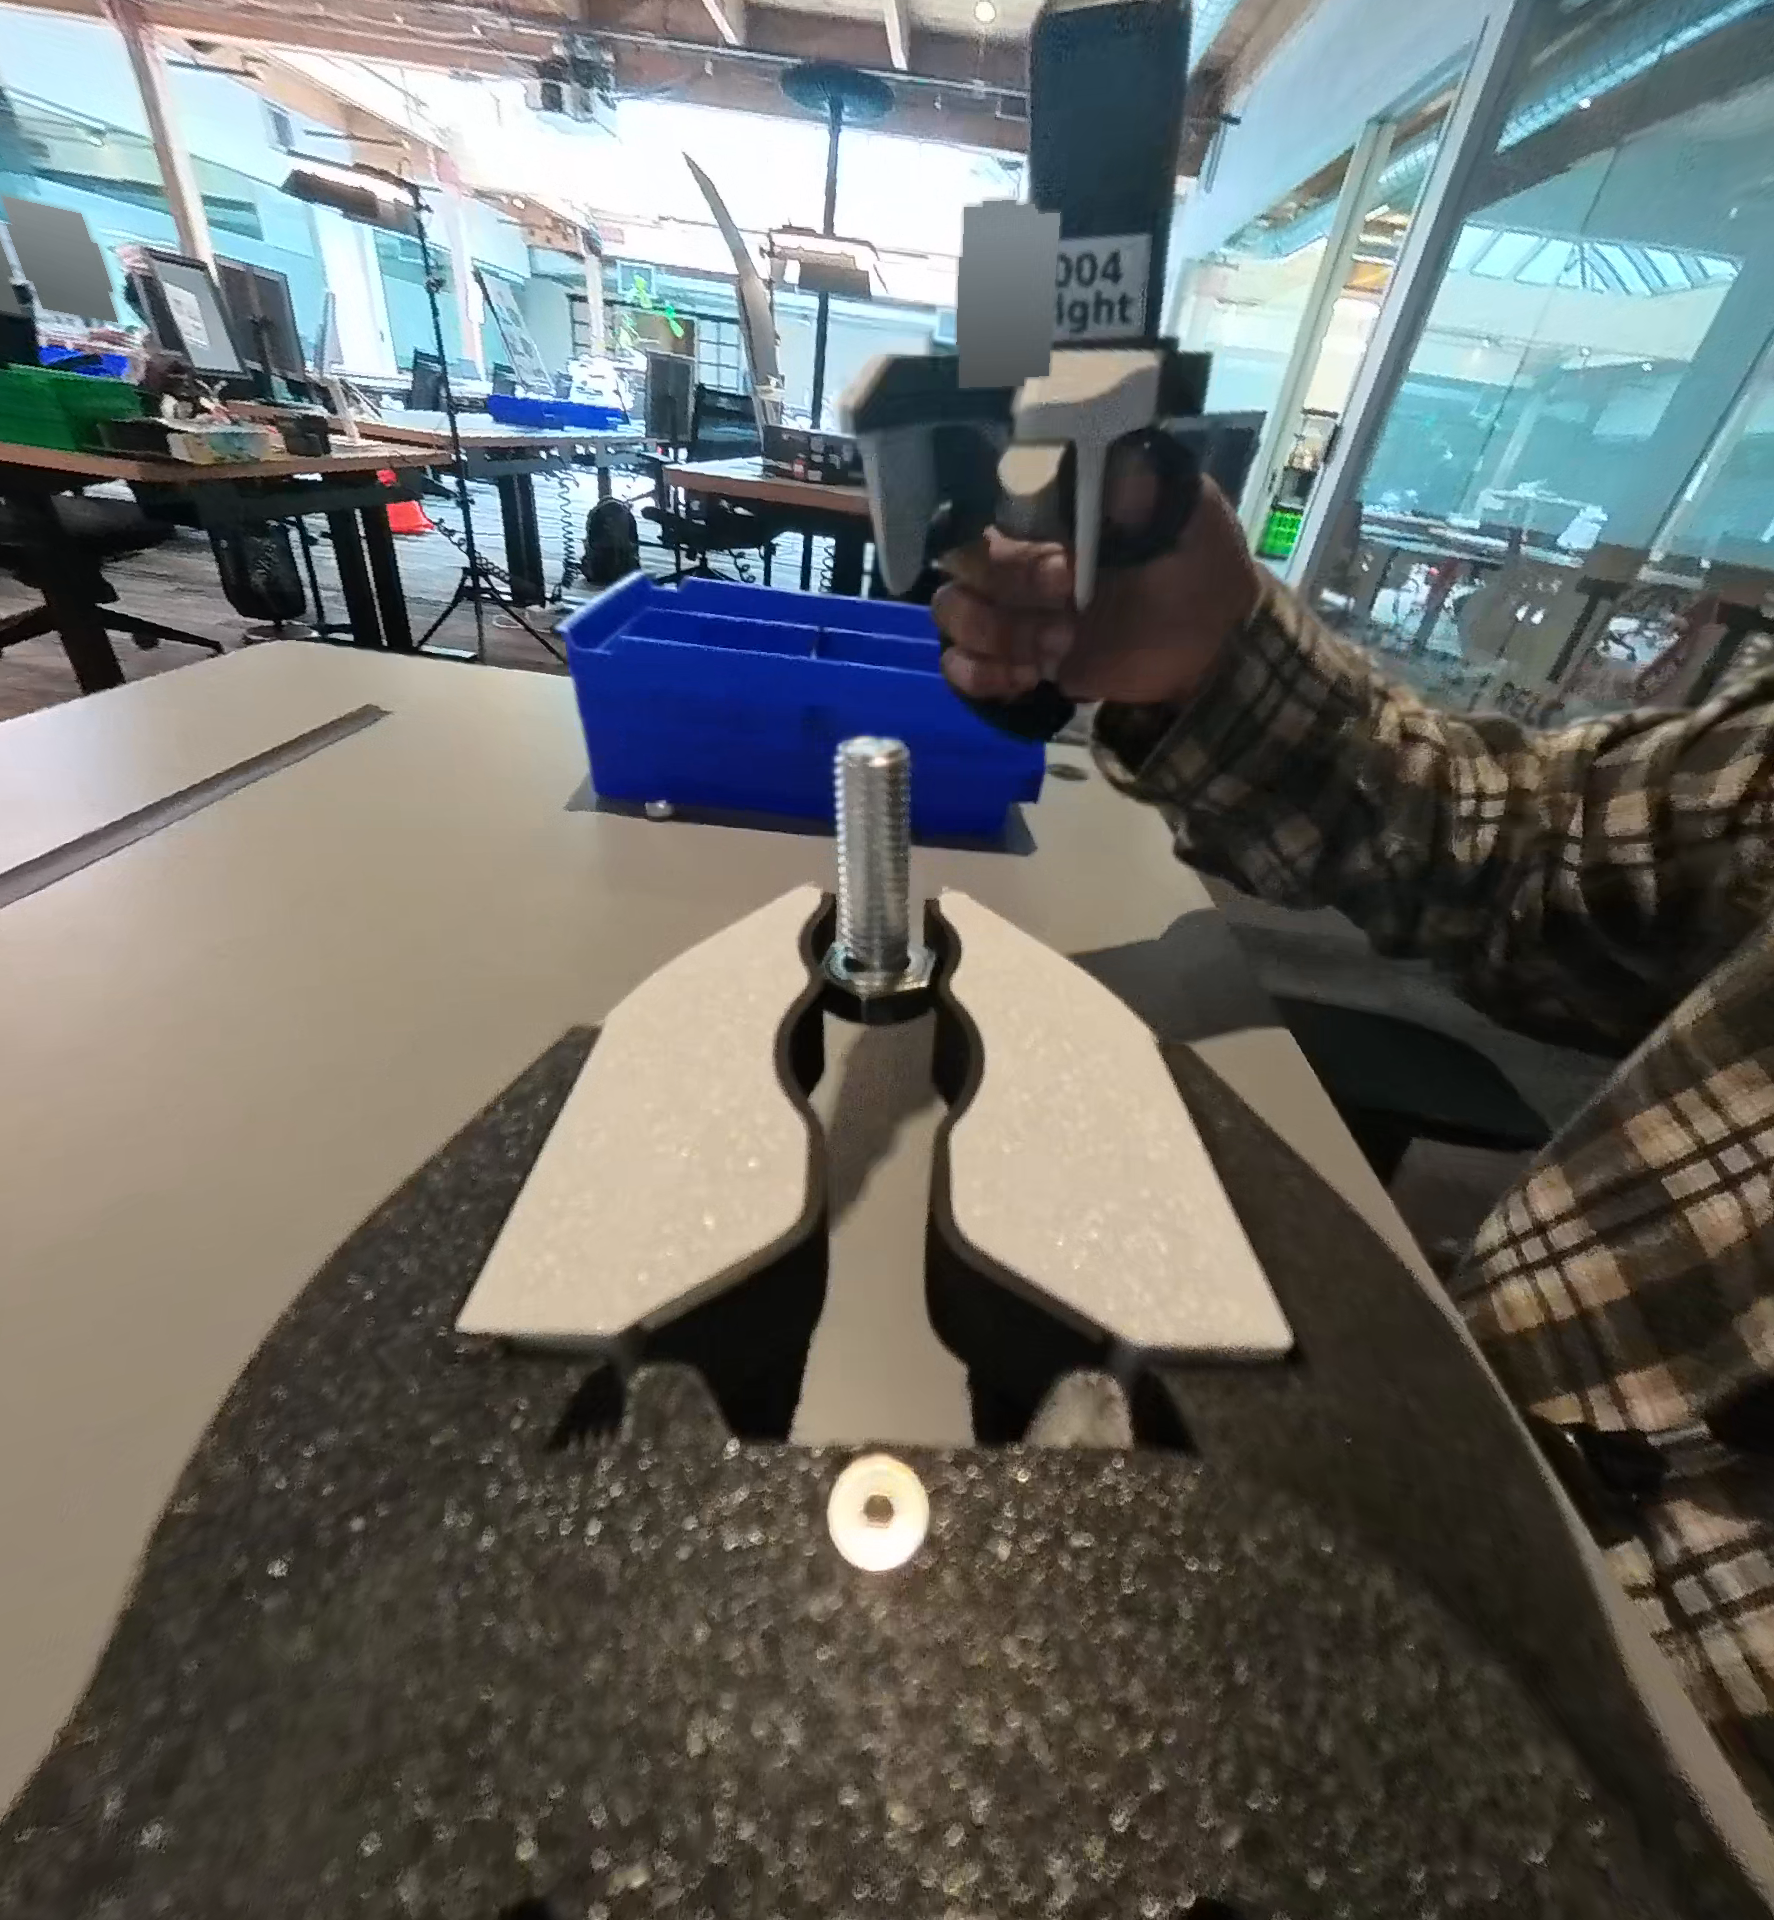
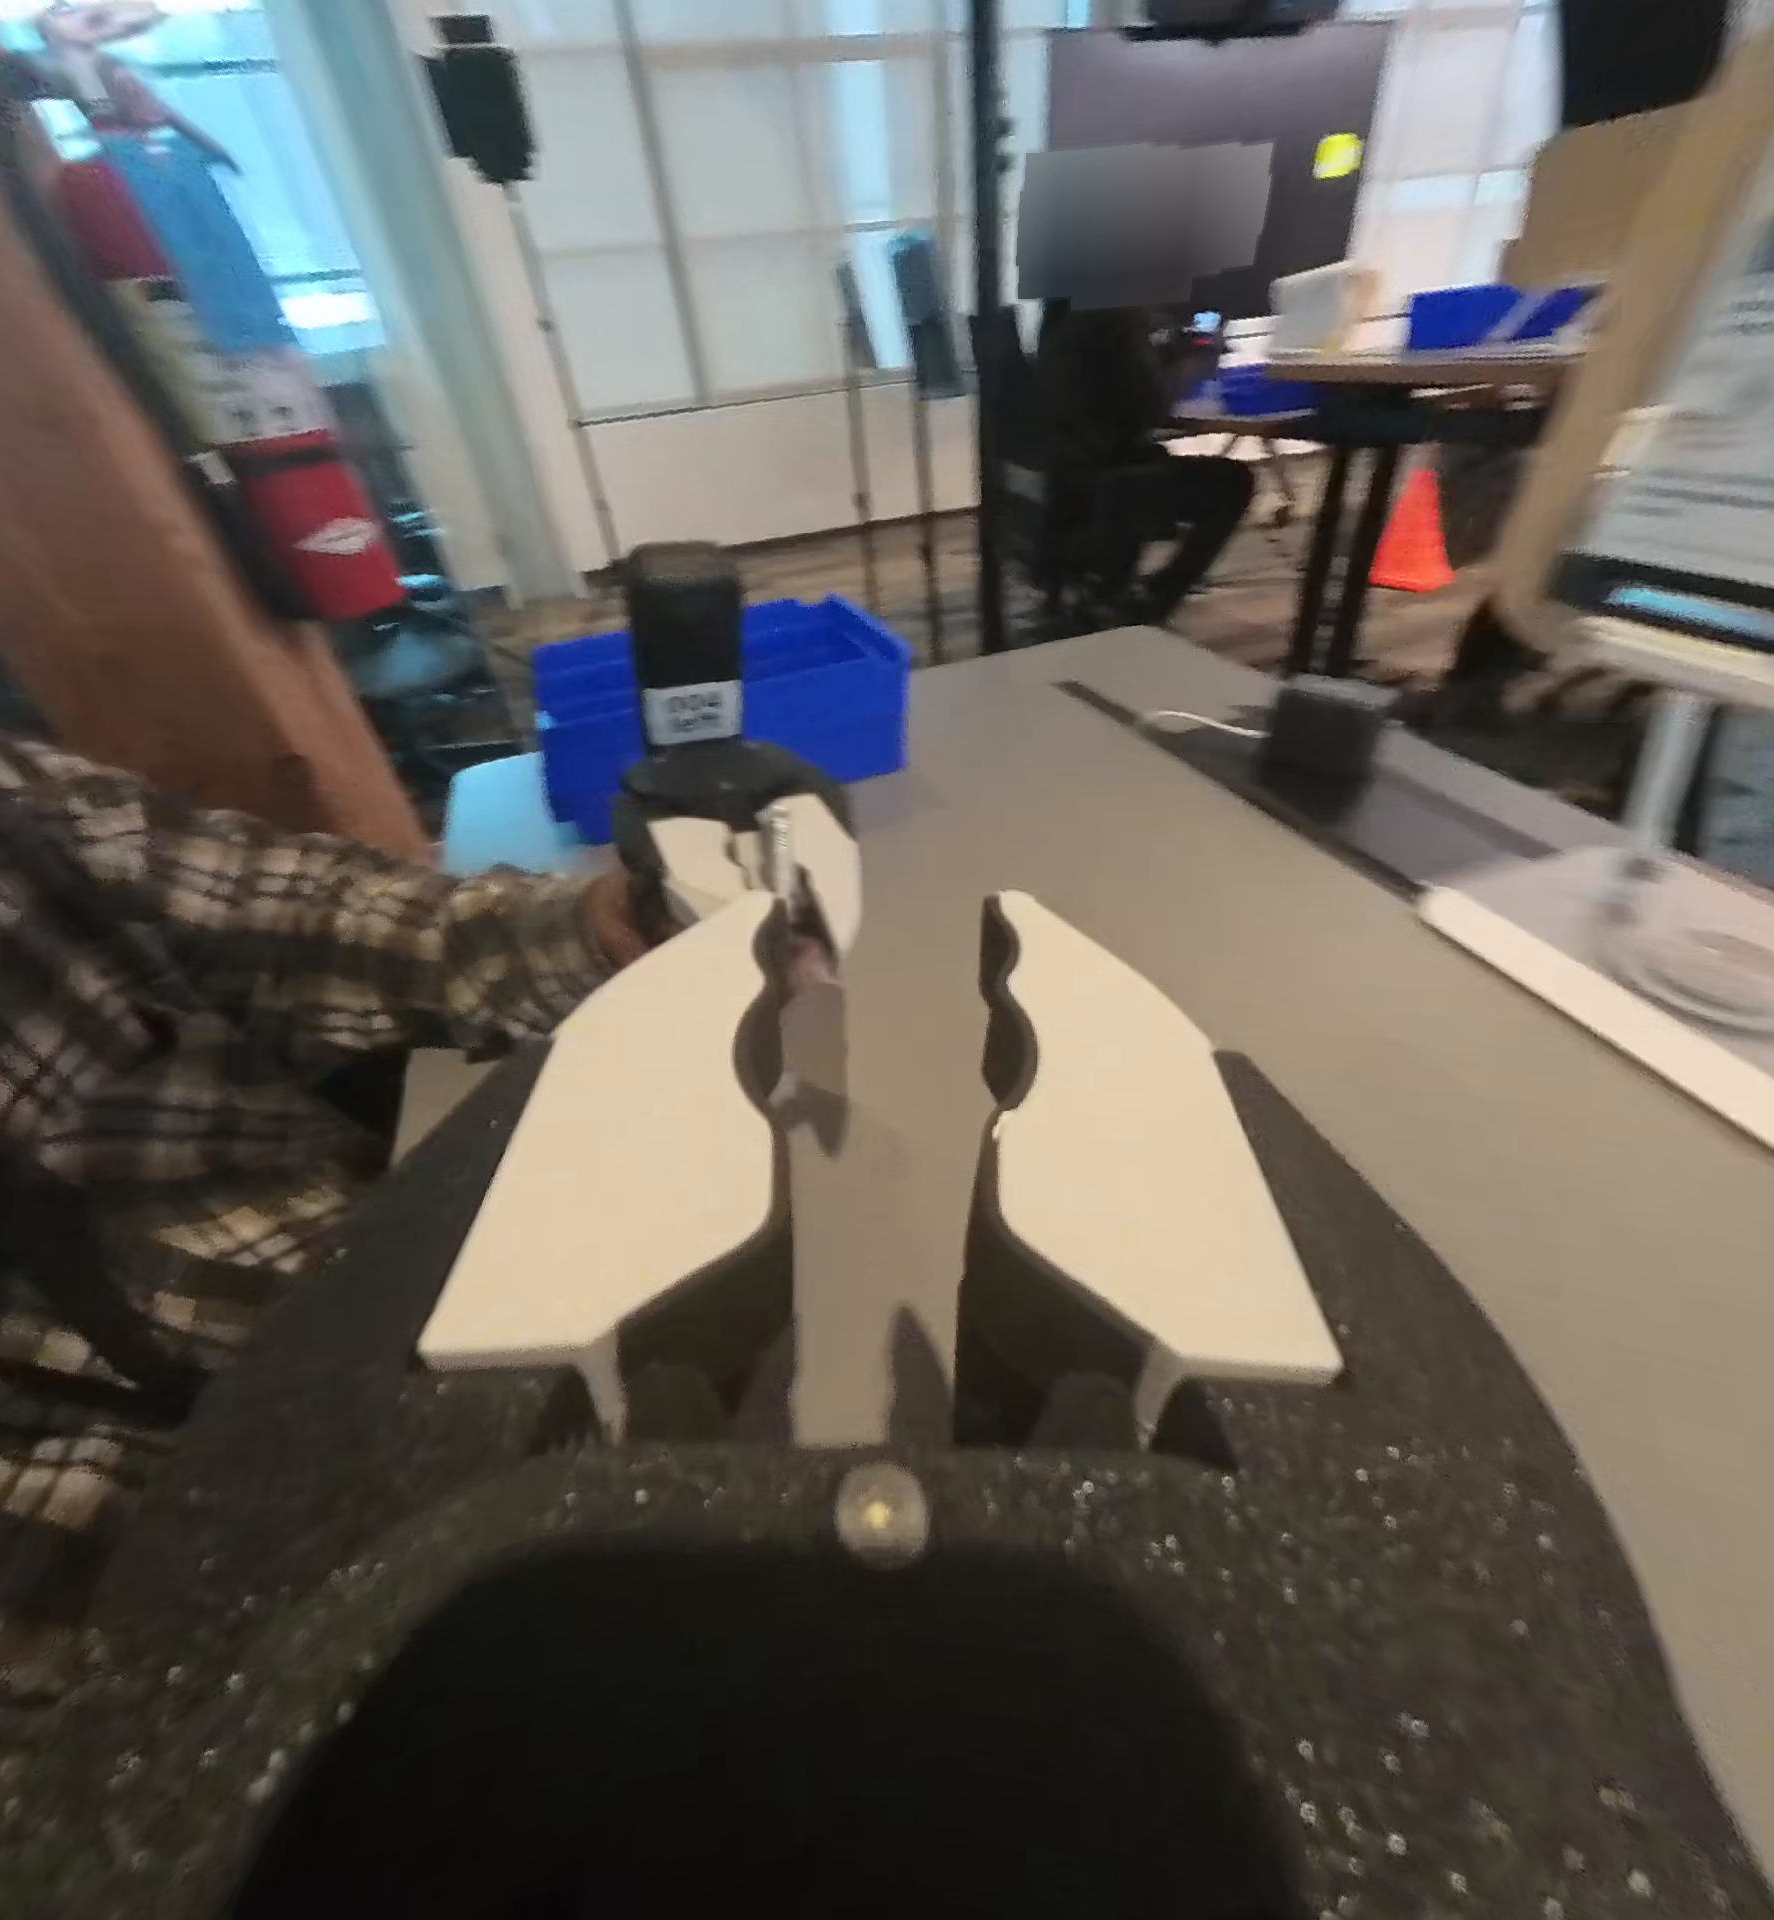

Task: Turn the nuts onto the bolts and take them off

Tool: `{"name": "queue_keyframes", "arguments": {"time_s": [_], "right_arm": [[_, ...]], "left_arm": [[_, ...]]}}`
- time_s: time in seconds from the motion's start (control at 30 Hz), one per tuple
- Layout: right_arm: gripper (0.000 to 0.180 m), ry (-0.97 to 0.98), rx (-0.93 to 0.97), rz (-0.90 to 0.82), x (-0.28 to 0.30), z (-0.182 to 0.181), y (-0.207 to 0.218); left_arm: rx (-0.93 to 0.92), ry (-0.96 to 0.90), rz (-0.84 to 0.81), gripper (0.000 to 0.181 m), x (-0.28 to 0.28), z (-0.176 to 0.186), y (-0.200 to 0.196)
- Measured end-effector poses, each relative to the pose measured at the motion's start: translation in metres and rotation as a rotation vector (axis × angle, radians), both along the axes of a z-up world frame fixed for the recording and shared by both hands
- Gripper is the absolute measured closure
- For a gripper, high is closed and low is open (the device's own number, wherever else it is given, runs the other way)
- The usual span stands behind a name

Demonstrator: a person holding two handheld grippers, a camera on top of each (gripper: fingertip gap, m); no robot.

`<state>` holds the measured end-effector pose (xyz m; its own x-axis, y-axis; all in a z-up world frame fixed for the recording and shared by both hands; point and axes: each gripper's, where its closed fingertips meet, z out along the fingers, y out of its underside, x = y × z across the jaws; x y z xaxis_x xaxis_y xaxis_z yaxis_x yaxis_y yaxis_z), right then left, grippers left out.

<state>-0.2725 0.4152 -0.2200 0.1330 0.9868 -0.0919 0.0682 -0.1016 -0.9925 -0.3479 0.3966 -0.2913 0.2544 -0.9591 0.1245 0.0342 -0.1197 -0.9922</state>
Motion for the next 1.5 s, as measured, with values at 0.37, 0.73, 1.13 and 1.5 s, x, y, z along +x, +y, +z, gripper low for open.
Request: {"name": "queue_keyframes", "arguments": {"time_s": [0.37,0.73,1.13,1.5], "right_arm": [[0.152,-0.077,-0.005,0.217,-0.101,-0.036,-0.036],[0.171,-0.077,-0.006,0.192,-0.081,-0.024,-0.039],[0.171,-0.348,-0.062,-0.802,0.294,-0.012,0.085],[0.170,-0.400,-0.257,-0.883,0.335,-0.086,0.173]], "left_arm": [[0.022,0.028,-0.049,0.166,0.011,-0.002,-0.014],[-0.024,-0.028,-0.118,0.147,0.020,0.006,-0.024],[-0.080,-0.046,-0.121,0.137,0.022,0.002,-0.018],[-0.095,-0.012,-0.127,0.143,0.030,-0.009,-0.017]]}}
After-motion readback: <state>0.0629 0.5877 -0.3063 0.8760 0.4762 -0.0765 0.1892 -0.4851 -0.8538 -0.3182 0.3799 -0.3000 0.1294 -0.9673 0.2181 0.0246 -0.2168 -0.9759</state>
